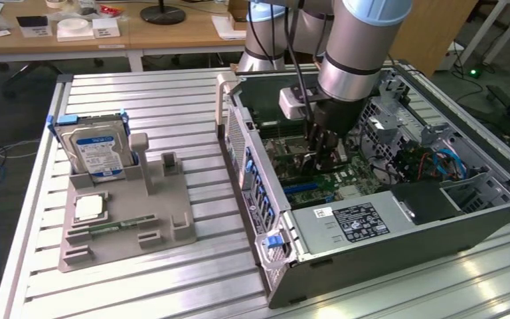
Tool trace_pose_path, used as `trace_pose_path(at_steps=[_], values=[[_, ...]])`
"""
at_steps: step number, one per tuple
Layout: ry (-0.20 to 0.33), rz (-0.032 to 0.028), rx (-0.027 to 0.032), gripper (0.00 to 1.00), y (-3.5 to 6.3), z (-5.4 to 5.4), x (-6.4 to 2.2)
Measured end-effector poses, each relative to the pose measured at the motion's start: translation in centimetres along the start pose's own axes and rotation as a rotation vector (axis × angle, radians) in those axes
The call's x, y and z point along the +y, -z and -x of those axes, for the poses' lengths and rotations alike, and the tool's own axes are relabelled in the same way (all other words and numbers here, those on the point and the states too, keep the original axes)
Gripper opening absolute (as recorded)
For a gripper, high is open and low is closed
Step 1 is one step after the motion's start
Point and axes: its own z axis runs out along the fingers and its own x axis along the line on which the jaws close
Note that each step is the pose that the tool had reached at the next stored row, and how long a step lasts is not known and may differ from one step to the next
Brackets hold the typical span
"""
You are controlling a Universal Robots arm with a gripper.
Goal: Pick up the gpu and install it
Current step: 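Insert the gpu into the slot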
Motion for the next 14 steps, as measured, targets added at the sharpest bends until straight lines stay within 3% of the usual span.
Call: trace_pose_path(at_steps=[7,14], values=[[0.0,0.0001,0.0002,0.28,-1.23,0.0,0.04],[0.0,0.0003,0.0005,0.28,-1.78,-0.1,0.37]])
